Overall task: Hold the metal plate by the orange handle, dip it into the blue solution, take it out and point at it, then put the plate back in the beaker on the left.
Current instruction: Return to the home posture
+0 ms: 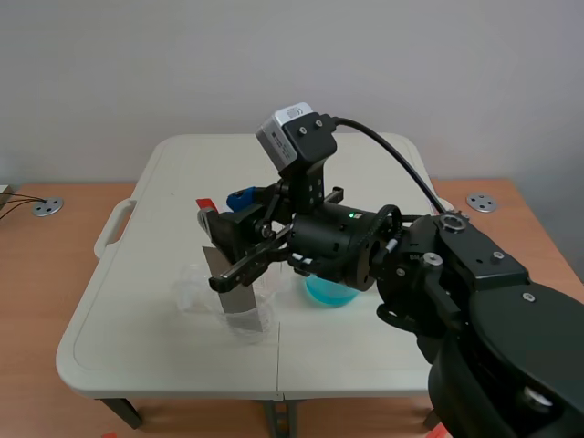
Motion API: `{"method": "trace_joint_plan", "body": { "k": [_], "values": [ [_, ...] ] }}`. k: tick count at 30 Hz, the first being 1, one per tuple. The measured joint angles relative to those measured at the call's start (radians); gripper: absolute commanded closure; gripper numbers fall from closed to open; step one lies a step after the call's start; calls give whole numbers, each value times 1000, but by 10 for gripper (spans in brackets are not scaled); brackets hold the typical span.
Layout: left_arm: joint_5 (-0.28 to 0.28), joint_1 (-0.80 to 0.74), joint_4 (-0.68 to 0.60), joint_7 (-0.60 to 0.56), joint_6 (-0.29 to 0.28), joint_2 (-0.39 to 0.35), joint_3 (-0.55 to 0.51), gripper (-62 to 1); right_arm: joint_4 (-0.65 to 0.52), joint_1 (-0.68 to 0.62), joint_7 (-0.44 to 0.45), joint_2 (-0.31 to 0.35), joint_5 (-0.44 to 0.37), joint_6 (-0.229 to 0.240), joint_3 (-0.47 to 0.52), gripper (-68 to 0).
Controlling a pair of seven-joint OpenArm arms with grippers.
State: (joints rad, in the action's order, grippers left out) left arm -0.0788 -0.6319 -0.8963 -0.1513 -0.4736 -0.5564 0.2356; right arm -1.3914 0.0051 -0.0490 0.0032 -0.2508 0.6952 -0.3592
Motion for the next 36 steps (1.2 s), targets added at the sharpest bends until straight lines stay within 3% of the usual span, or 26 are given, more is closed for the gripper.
{"method": "trace_joint_plan", "body": {
  "k": [4, 9, 20, 22, 26, 31, 32, 36],
  "values": [
    [-4, 0, 0, 1, 0, 0, 0, -623, 0, 1, 1, 26, 0, 0, 0, -404],
    [-6, 1, 0, 0, 53, 2, 0, -623, 0, 6, 7, 38, 0, 0, 10, -468],
    [-6, 1, 0, -3, 51, 2, 0, -623, 0, 19, 0, 44, 0, 0, 11, -592],
    [-6, 1, 0, -3, 51, 2, 0, -623, 0, 19, -1, 44, 0, 0, 11, -663],
    [16, 1, 0, -16, 51, 4, 0, -623, -14, 18, -6, 44, 0, -8, 11, -664],
    [16, 6, 0, -14, 47, 13, -17, -623, -138, -19, -4, 97, 0, -71, 11, -664],
    [25, 6, 0, -23, 47, 16, -37, -623, -171, -34, -4, 114, 0, -85, 11, -664],
    [164, 6, -17, -33, 44, 21, -181, -623, -284, -99, 3, 184, 0, -144, 11, -664]
  ]
}}
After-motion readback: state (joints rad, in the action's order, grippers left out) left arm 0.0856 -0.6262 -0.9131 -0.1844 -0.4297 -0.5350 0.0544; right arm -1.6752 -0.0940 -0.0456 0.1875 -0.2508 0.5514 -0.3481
